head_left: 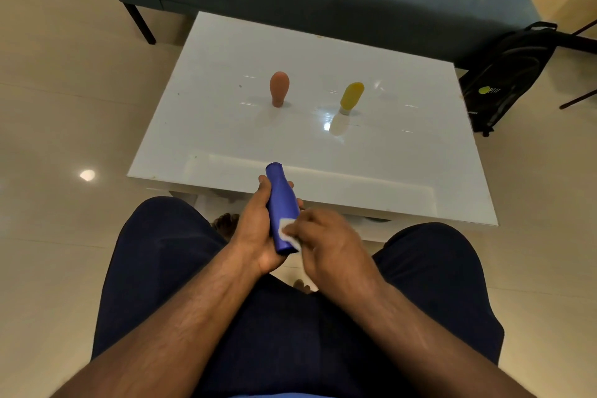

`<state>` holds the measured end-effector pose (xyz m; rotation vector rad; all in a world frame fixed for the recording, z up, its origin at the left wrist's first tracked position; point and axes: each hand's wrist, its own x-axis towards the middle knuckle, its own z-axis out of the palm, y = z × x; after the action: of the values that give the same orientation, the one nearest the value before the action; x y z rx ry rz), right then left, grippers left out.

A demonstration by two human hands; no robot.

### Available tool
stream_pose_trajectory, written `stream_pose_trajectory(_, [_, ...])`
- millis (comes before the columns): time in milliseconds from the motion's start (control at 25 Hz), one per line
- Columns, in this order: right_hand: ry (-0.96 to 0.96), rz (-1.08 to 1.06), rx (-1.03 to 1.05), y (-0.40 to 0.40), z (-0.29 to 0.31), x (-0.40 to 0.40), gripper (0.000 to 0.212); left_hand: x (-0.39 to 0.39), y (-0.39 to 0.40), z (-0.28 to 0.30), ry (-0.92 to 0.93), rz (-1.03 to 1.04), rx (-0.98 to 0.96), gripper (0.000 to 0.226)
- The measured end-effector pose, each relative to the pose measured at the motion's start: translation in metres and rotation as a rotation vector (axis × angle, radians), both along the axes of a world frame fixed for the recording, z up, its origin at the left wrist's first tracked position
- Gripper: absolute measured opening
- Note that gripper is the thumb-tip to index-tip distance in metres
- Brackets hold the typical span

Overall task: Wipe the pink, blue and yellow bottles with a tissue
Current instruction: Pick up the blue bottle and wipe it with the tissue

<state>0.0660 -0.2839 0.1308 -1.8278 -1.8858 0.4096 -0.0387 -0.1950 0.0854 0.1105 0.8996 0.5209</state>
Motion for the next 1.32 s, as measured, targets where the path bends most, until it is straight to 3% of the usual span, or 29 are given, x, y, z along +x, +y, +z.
stream_pose_trajectory(120, [-0.004, -0.114, 0.016, 0.008, 0.000, 0.001, 0.020, 0.000, -0.001, 0.001, -0.007, -0.003, 0.006, 0.063])
stream_pose_trajectory(280, [-0.047, 0.095, 0.012, -0.009, 0.000, -0.018, 0.025, 0.000, 0.001, -0.001, 0.055, 0.067, 0.018, 0.061])
stream_pose_trajectory(480, [0.165, -0.213, -0.005, 0.003, -0.004, 0.002, 0.014, -0.004, -0.001, -0.001, 0.032, 0.050, 0.038, 0.067])
stream_pose_trajectory(640, [0.160, -0.136, 0.038, -0.008, 0.000, -0.008, 0.019, -0.004, -0.002, -0.001, 0.064, -0.027, 0.050, 0.071])
stream_pose_trajectory(880, [0.225, -0.295, -0.052, 0.033, 0.001, 0.014, 0.015, 0.003, -0.010, 0.002, 0.157, -0.091, 0.135, 0.056])
stream_pose_trajectory(1160, [0.208, -0.215, -0.005, -0.009, 0.003, -0.011, 0.014, -0.004, 0.001, -0.002, 0.131, -0.012, 0.046, 0.063])
stream_pose_trajectory(1320, [0.192, -0.237, -0.019, 0.008, 0.005, 0.003, 0.013, 0.001, -0.006, 0.007, 0.102, -0.094, 0.083, 0.059])
